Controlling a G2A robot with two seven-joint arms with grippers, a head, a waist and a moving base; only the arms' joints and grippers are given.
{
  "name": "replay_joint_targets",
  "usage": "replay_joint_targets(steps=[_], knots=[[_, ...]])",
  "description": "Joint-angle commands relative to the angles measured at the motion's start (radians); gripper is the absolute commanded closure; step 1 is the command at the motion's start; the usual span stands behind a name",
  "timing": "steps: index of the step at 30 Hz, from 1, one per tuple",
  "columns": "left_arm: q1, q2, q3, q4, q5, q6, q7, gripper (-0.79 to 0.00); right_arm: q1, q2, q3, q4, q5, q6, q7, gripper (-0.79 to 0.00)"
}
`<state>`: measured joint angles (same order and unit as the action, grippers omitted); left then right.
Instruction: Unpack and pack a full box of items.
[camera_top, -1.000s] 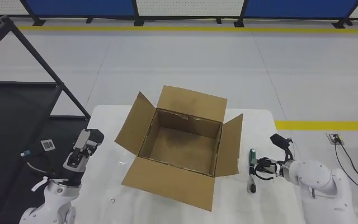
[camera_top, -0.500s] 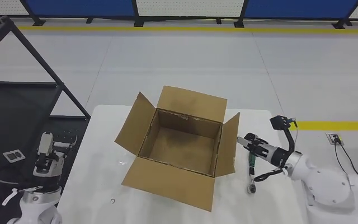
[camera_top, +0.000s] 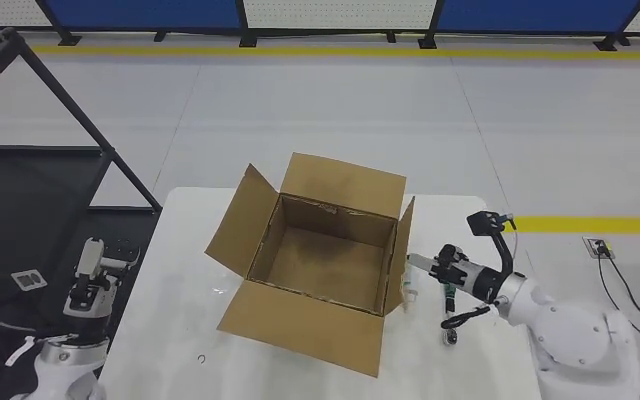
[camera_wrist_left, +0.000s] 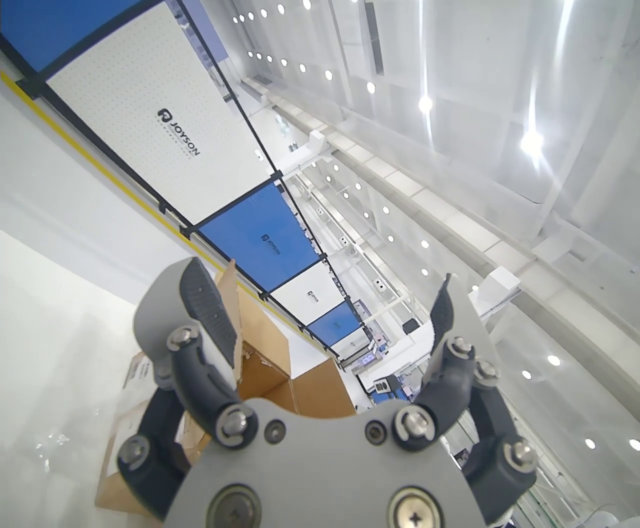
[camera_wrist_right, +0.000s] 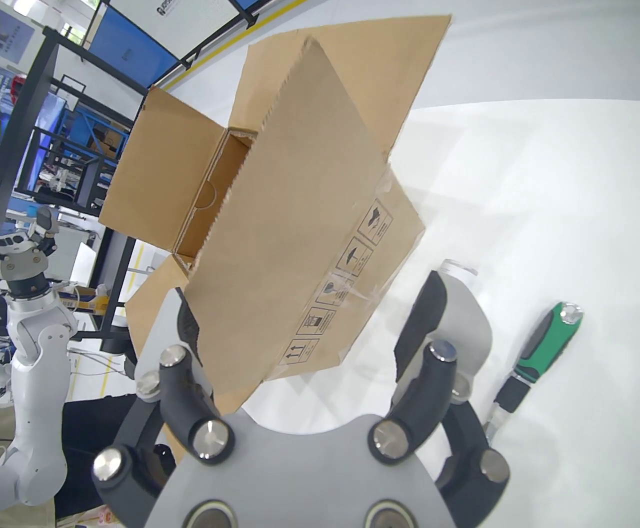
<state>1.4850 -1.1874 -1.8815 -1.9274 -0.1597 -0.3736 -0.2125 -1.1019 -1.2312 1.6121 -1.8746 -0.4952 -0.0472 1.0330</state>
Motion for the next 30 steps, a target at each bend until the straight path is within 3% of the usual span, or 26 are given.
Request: replay_joint_targets(steps=[1,3,5,6,15,23,30], knots=[[-0.018,0.002,0.0,0.015,0.029,0.048,-0.001,-0.323,0.007,0.001,-0.006,0.021,0.011,0.006,-0.013,0.0],[-0.036,0.003,0.002,0.025,0.062,0.081,0.009,-0.175,0.016,0.002,-0.019,0.043,0.033,0.006,-0.016,0.0],[-0.051,0.003,0.011,0.033,0.054,0.11,0.008,-0.117,0.026,0.003,-0.028,0.069,0.049,0.003,-0.027,0.0],[-0.058,0.003,0.014,0.04,0.054,0.121,0.004,0.0,0.031,0.003,-0.034,0.081,0.057,0.002,-0.035,0.0],[-0.136,0.012,0.069,0.098,0.083,0.182,-0.111,0.0,0.083,0.0,-0.125,0.158,0.078,0.003,-0.123,0.0],[-0.203,0.017,0.146,0.162,0.224,0.208,-0.143,0.0,0.115,-0.002,-0.191,0.202,0.072,0.002,-0.175,0.0],[-0.217,0.017,0.183,0.172,0.228,0.212,-0.15,0.0,0.11,0.003,-0.194,0.201,0.072,0.012,-0.207,0.0]])
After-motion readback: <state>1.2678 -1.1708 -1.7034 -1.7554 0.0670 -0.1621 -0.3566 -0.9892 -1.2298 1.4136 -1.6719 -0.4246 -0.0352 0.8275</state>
